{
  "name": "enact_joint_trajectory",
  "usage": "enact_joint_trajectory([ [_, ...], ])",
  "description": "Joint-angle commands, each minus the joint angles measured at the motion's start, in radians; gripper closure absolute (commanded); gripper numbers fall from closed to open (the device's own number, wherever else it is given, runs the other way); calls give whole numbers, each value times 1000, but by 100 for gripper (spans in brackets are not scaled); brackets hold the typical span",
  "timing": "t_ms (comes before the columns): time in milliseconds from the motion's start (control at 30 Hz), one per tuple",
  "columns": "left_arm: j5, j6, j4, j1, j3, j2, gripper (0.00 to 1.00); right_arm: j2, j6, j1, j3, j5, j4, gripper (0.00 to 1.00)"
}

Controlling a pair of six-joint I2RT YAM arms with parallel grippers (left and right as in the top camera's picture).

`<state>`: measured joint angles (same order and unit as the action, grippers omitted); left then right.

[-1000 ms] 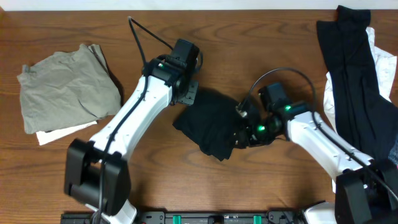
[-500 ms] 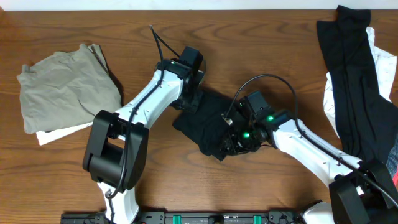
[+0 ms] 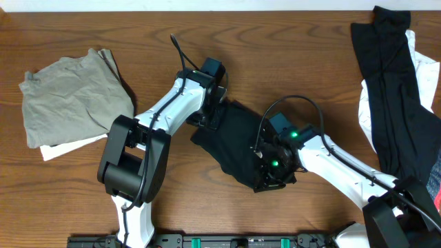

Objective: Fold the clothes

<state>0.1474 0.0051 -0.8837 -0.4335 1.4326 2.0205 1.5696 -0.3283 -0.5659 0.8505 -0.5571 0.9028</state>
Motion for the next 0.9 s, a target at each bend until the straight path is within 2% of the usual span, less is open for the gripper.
enact_joint_trajectory([
  [0, -4, 17, -14, 0, -25, 24, 53, -4, 6, -25, -26, 88, -15, 86],
  [133, -5, 17, -53, 0, -25, 24, 53, -4, 6, -23, -36, 181, -74, 78],
  [367, -4, 15, -103, 0, -25, 24, 53, -4, -23, -9, -36, 297, -142, 80],
  [467, -1, -38, -134, 0, -25, 24, 53, -4, -53, 18, -36, 322, -175, 78],
  [600, 2, -87, -185, 0, -25, 24, 54, -4, -78, 64, -36, 355, -193, 81],
  [700, -2, -89, -197, 0, -23, 23, 71, -6, -85, 95, -33, 385, -217, 86],
  [867, -83, -89, -200, 2, 11, -52, 72, -33, -82, 134, -11, 420, -215, 86],
])
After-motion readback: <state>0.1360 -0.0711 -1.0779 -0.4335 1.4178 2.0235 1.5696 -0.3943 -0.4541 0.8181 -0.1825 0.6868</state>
